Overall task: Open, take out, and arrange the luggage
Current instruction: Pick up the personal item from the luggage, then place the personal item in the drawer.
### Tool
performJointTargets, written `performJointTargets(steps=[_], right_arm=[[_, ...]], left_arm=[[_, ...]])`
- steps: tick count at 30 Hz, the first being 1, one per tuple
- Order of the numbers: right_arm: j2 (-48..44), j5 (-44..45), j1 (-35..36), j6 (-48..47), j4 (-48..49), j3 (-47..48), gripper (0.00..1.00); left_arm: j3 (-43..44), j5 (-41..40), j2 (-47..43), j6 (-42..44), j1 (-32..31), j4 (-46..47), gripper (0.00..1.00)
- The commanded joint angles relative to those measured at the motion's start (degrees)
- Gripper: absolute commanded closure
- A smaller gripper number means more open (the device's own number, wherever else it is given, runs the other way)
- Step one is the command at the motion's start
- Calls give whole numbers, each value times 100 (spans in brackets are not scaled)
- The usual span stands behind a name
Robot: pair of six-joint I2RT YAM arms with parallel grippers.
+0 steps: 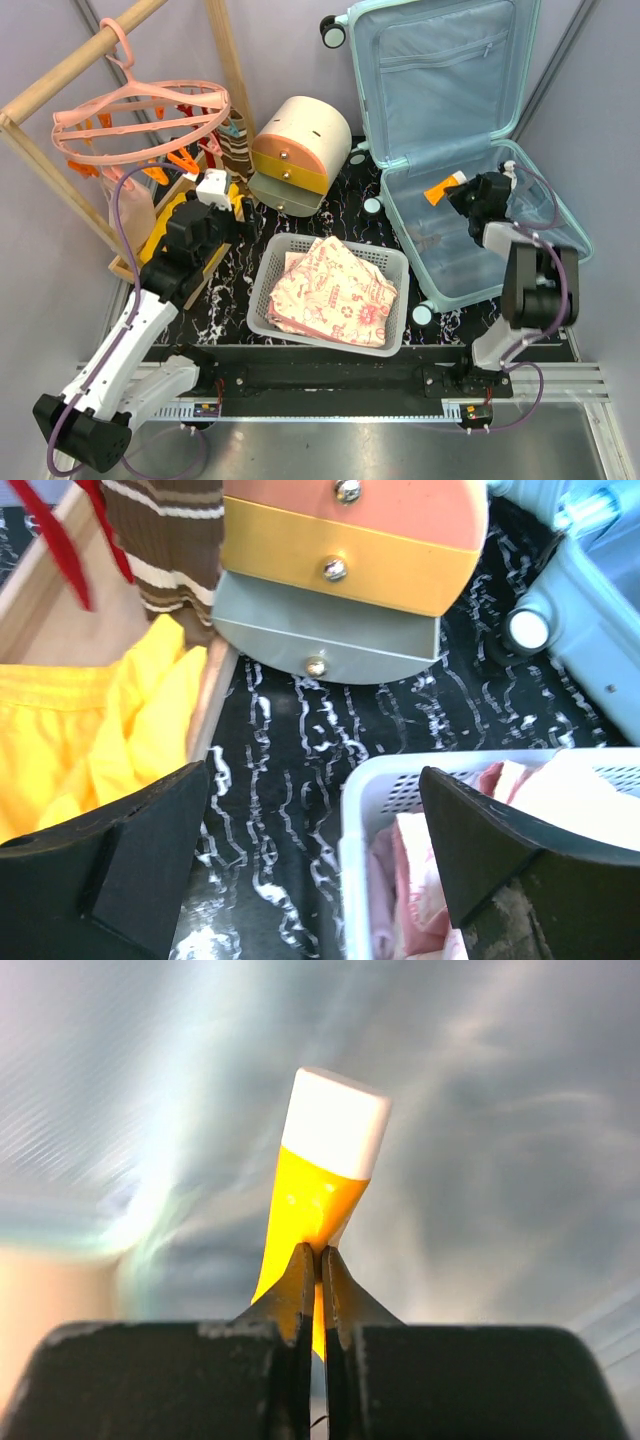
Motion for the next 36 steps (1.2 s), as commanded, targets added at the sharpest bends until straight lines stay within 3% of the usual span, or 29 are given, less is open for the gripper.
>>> performJointTargets(steps=[1,3,8,12,14,18,26,32,36], right_arm=[[-1582,-1183,624,-1723,-116,-193,100],[-1950,-1499,1107,-2626,-540,-45,100],[-2243,-1633,2557,-3737,-1244,184,100],[-1893,-345,3788,-5194,-1807,719,100],[-1655,10,4183,-5443,-1895,913,100],[-988,1106,4633,-6118,-1782,1510,100],[314,2223,5248,-7877,-1053,2486,100],[1280,2797,5574,-9423,-77,2900,100],[1562,2832,5644,-9900,599,2971,100]], left_arm=[[-49,-233,-126,497,55,46,9],[-49,-294,-126,611,108,-85,8],[-155,-234,-205,700,134,-59,8],[-172,-285,-223,673,126,-85,7],[-181,-277,-249,656,134,-85,7],[-207,-286,-276,638,126,-94,7],[-216,-268,-258,621,126,-85,6],[-207,-285,-241,621,126,-94,6],[-199,-312,-223,638,126,-85,5]])
